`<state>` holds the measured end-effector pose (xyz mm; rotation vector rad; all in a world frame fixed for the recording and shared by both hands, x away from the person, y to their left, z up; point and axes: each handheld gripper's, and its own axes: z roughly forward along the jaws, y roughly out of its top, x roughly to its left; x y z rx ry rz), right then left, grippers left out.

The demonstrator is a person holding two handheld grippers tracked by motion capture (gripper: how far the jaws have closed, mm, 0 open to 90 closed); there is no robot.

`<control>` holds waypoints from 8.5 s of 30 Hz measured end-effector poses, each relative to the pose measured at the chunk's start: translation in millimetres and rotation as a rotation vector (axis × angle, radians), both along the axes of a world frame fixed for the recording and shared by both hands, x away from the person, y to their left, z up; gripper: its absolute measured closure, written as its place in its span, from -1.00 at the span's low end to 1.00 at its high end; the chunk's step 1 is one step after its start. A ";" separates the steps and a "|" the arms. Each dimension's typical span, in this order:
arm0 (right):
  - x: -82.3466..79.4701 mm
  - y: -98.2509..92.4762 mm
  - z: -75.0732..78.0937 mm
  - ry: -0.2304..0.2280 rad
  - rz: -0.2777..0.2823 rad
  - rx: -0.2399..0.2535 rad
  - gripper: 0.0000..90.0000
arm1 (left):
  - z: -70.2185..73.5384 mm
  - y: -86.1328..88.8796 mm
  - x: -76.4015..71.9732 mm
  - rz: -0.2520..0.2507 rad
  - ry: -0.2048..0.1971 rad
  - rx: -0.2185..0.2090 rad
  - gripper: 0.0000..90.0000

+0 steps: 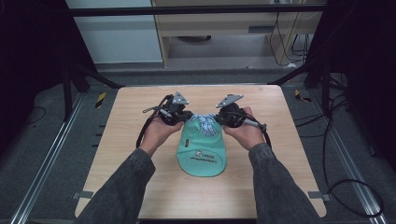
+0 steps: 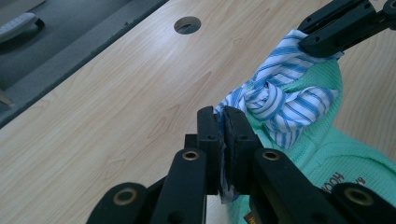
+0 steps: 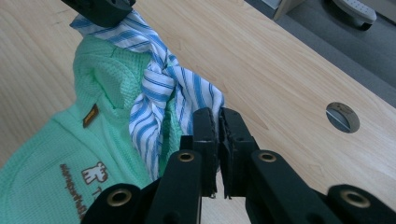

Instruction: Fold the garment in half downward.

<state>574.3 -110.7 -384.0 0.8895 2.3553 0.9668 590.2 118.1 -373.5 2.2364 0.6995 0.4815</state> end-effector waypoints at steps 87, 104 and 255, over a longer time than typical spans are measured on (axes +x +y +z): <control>-104.2 3.2 -67.5 -0.029 0.161 -0.047 0.88 | -75.7 13.3 -102.6 -0.098 0.000 -0.062 0.88; -124.5 1.9 -80.0 -0.003 0.178 -0.047 0.82 | -93.2 21.3 -124.1 -0.122 0.010 -0.073 0.87; -29.0 -110.0 -80.9 0.167 -0.352 0.135 -0.79 | -73.3 92.7 -36.1 0.178 0.175 0.010 -0.92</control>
